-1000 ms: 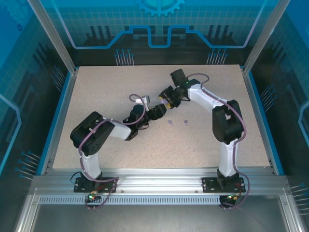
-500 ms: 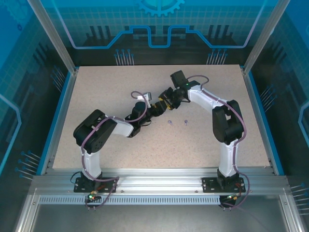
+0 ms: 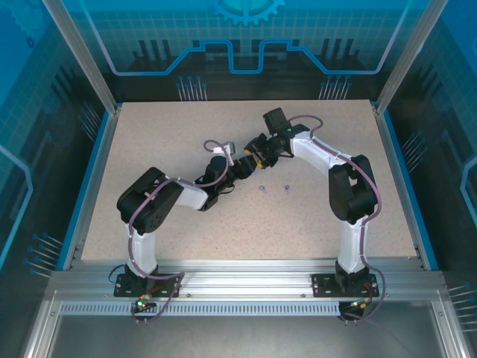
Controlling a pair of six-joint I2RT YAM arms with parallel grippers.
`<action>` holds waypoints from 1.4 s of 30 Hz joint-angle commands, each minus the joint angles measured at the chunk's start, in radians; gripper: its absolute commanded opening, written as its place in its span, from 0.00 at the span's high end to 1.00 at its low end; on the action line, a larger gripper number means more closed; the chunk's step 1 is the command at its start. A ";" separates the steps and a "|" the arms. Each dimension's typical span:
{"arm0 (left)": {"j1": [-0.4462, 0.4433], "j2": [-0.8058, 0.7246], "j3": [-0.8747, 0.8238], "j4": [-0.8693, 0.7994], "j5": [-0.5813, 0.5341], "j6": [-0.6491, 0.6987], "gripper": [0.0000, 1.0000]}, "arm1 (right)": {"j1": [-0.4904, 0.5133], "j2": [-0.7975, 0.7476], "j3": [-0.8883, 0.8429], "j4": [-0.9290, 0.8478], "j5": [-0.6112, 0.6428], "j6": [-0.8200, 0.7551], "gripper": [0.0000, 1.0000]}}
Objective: Insert the wireless bluetooth earbuds into the charging case
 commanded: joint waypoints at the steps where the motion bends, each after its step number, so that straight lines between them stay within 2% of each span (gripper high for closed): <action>1: 0.008 0.017 0.027 0.017 0.009 0.006 0.52 | 0.019 -0.033 -0.010 0.013 -0.018 0.019 0.52; 10: 0.010 0.031 0.040 0.018 0.008 -0.010 0.64 | 0.021 -0.031 -0.009 0.017 -0.017 0.021 0.52; 14: 0.011 0.030 0.039 0.015 0.005 -0.015 0.73 | 0.021 -0.030 -0.006 0.019 -0.016 0.024 0.52; 22: 0.011 0.024 0.038 -0.001 0.004 -0.027 0.99 | 0.020 -0.033 -0.003 0.022 -0.014 0.024 0.52; 24: 0.011 0.021 0.038 -0.004 0.005 -0.028 1.00 | 0.021 -0.037 0.000 0.026 -0.014 0.024 0.50; 25: 0.011 0.019 0.037 -0.005 0.007 -0.028 1.00 | 0.019 -0.039 0.001 0.028 -0.015 0.021 0.48; 26: 0.012 0.017 0.037 -0.008 0.005 -0.030 1.00 | 0.015 -0.043 0.004 0.032 -0.015 0.019 0.41; 28: 0.012 0.013 0.035 -0.014 0.005 -0.033 1.00 | -0.001 -0.057 0.007 0.051 -0.012 0.015 0.19; 31: 0.011 0.005 0.034 -0.026 0.010 -0.041 1.00 | -0.043 -0.094 0.022 0.077 -0.005 0.001 0.07; 37: 0.021 -0.059 0.034 -0.115 0.109 -0.057 1.00 | -0.157 -0.171 0.047 -0.018 0.008 -0.108 0.06; 39: 0.041 -0.102 0.031 -0.179 0.181 -0.054 1.00 | -0.186 -0.208 0.014 -0.032 0.006 -0.180 0.06; 42: 0.079 -0.159 0.029 -0.251 0.332 -0.037 1.00 | -0.212 -0.283 -0.096 0.036 -0.005 -0.318 0.07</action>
